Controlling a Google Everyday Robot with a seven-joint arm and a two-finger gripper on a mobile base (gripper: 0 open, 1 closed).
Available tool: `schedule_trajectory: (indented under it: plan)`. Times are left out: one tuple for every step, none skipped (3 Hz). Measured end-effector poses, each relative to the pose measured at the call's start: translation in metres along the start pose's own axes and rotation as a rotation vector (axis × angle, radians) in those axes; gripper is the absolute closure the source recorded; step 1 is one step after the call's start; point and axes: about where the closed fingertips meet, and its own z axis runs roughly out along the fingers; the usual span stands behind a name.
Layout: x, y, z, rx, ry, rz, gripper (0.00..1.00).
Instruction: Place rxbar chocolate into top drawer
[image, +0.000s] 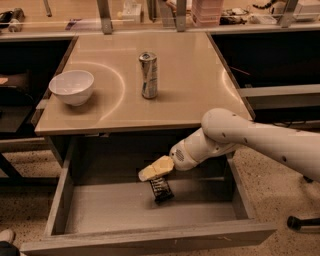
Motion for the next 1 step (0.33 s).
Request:
schedule_trajectory:
  plan:
    - [0.0000,0.0000,0.0000,0.000,0.000,0.000,0.00]
